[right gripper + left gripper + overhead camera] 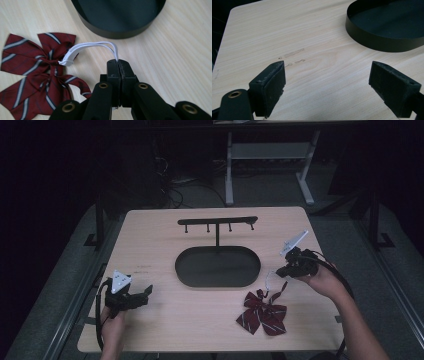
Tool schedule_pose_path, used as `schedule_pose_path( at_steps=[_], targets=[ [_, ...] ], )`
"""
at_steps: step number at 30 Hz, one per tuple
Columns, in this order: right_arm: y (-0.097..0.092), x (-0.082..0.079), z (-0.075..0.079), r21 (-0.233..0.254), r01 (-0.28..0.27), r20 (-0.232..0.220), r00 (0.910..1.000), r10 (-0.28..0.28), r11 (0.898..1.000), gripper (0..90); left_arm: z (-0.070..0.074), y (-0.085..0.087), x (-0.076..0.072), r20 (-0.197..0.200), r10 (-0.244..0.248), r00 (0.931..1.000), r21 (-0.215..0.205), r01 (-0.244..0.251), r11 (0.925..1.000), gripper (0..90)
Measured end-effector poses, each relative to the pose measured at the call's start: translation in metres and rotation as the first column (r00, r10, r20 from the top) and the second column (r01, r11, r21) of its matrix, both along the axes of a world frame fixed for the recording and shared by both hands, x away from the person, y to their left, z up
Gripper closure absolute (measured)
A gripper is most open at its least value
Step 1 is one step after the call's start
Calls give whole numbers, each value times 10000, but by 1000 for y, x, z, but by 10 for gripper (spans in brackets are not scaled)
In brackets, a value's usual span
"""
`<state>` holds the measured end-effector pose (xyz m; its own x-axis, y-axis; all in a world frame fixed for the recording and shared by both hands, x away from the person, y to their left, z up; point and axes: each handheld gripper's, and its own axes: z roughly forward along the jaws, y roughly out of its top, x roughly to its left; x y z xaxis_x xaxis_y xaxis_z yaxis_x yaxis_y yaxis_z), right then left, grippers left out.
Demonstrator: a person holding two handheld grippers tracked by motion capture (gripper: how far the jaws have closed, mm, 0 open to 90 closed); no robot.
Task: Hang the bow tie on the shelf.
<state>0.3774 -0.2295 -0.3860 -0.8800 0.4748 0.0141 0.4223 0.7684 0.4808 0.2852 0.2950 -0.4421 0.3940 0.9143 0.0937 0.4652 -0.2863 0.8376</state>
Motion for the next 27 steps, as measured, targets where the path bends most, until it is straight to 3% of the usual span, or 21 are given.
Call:
schedule_pose_path(
  at_steps=[5,27],
  targets=[
    [7,-4,12,283,-291,195,9994,286,9992,883,0,0,0,6,15,10000,-23,-15,10000,135],
    [40,-13,58,40,-1377,992,9856,1366,9905,885,0,0,0,27,-43,10000,34,43,10000,135]
  ],
)
